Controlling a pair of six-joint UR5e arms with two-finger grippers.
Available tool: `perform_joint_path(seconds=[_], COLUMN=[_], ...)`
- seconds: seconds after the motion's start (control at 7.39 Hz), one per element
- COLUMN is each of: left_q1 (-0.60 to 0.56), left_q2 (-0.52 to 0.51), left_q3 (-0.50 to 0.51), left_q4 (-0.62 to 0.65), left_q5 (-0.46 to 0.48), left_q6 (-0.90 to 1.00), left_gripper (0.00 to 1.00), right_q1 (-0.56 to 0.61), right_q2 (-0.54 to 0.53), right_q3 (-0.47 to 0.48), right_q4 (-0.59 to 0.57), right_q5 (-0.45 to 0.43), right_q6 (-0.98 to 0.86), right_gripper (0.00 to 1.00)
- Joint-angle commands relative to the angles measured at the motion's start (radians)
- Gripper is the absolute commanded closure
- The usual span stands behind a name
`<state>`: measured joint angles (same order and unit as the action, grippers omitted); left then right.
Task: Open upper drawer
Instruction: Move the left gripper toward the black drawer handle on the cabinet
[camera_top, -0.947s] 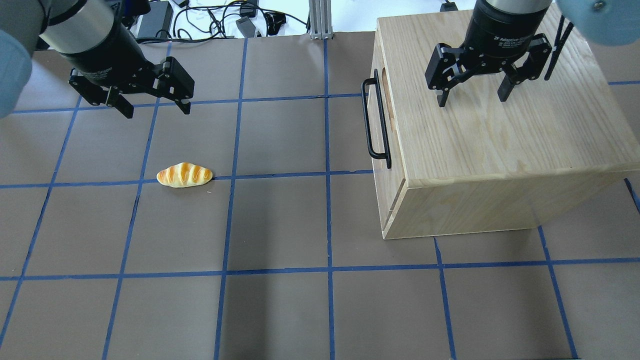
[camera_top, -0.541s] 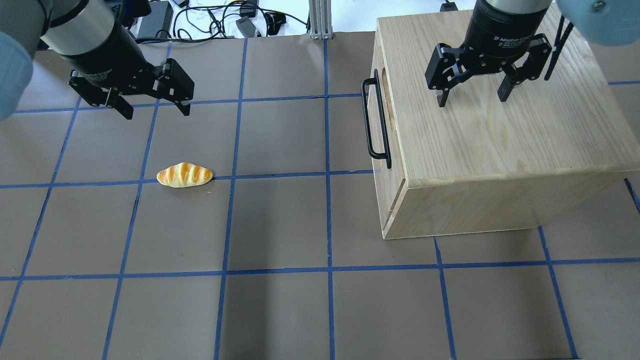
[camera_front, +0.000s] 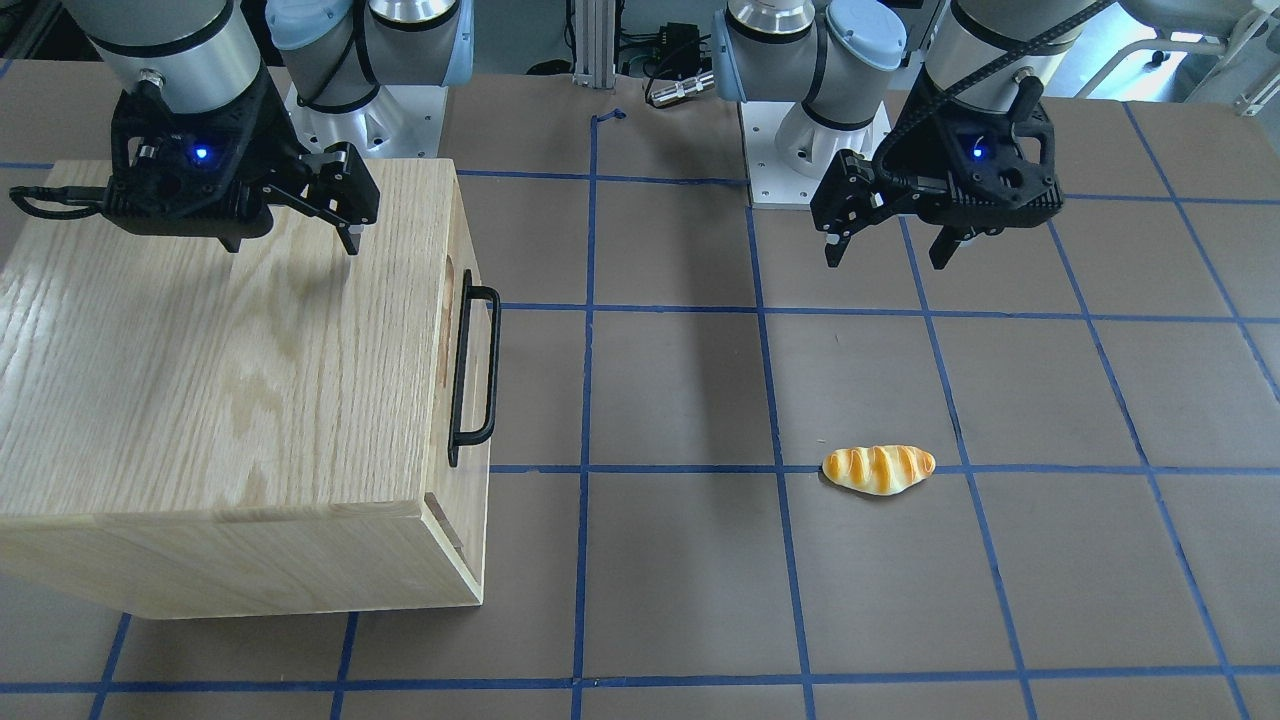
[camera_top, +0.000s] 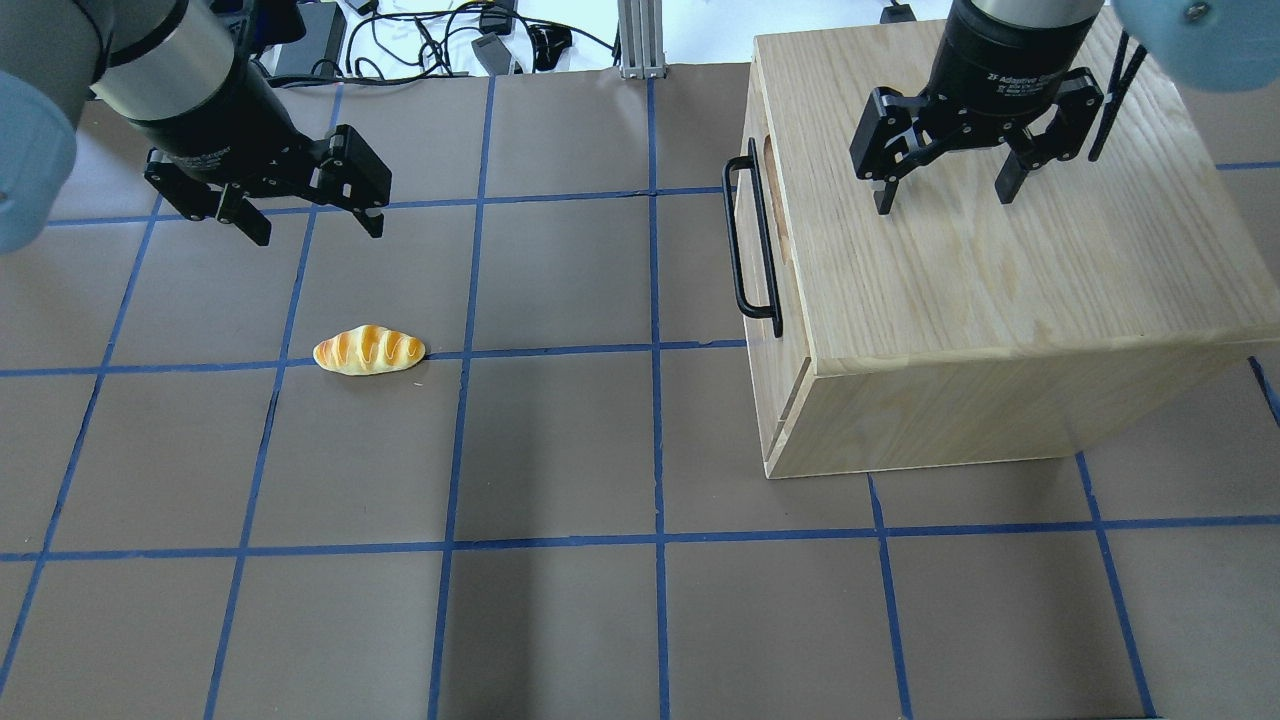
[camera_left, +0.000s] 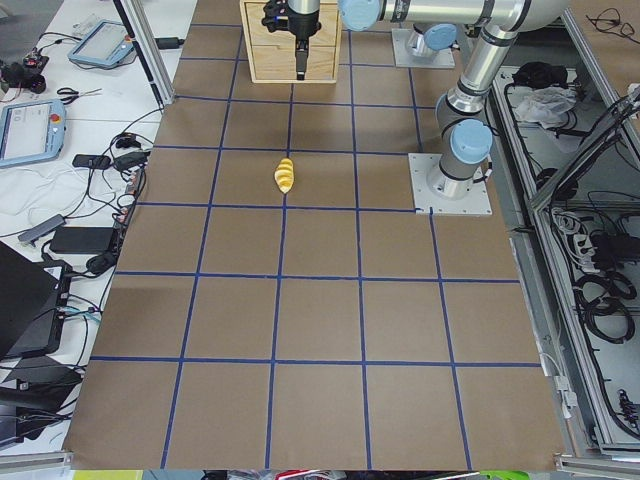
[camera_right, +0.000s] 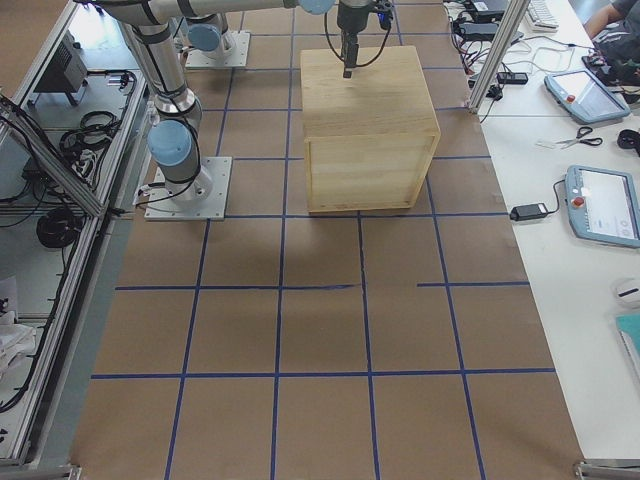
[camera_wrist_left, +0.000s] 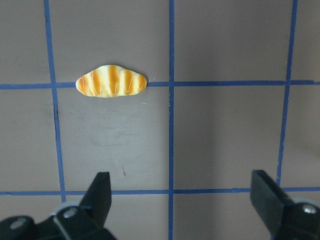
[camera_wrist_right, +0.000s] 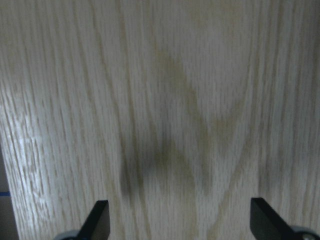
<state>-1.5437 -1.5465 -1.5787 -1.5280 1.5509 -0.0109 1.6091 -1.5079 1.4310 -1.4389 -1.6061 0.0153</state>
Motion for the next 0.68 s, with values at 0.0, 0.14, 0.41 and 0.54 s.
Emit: perform_joint_path(seconds=[0.0, 0.14, 0.41, 0.54], left_q1=[-0.012, -0.045, -0.126, -0.154], left_q2=[-0.056, -0.084, -0.139, -0.164], left_q3=[0.000, -0.001, 0.000, 0.006], left_q4=[0.046, 0.136, 0.189, 0.230], left_q5=[-0.109, -0.176, -0.181, -0.189], left_q6=[-0.175, -0.252, -0.320, -0.389], left_gripper=[0.00, 0.00, 0.00, 0.00], right_q1=[0.000, 0.000, 0.000, 0.000], right_q2=[0.000, 0.000, 0.000, 0.000], right_q3=[-0.001, 0.000, -0.001, -0.001], right_q4=[0.000, 0.000, 0.000, 0.000], right_q5=[0.000, 0.000, 0.000, 0.000], right_q6=[-0.001, 0.000, 0.000, 0.000], right_gripper=[0.00, 0.00, 0.00, 0.00])
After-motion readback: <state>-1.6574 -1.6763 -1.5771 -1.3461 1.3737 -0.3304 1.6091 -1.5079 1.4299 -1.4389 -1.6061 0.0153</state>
